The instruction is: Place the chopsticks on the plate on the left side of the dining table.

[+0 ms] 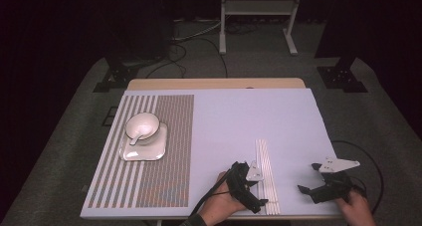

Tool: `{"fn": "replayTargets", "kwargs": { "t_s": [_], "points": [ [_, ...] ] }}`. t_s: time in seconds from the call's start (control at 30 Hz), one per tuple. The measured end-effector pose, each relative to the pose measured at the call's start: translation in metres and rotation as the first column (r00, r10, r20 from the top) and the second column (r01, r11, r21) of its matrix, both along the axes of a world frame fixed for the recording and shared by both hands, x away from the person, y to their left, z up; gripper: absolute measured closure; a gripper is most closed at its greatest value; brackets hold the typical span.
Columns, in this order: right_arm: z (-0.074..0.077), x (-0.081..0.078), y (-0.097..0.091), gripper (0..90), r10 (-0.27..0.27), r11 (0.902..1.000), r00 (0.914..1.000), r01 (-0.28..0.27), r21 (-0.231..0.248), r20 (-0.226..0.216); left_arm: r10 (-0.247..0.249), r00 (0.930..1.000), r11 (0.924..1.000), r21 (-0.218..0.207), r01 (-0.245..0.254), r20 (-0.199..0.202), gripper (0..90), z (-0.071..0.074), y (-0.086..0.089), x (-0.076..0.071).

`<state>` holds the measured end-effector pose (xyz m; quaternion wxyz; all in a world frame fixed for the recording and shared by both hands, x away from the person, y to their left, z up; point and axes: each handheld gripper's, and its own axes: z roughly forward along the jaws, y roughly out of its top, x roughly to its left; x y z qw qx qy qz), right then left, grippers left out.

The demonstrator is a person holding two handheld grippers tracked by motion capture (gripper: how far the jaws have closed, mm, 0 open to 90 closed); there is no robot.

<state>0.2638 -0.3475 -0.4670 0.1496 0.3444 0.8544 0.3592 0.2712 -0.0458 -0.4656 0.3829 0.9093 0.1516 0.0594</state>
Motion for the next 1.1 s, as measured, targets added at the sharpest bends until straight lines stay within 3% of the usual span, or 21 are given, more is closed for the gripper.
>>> {"fn": "replayTargets", "kwargs": {
  "t_s": [0.4,1.1],
  "points": [
    [0.0,0.0,0.0,2.2,0.0,1.0,1.0,0.0,0.0,0.0,0.013,0.9998,0.9998,0.014,-0.014,0.017,0.0,-0.001,0.005,-0.004],
    [0.0,0.0,0.0,2.2,0.0,1.0,1.0,0.0,0.0,0.0,0.041,0.9991,0.999,0.015,-0.041,0.014,0.0,0.0,0.032,-0.009]
  ]
}}
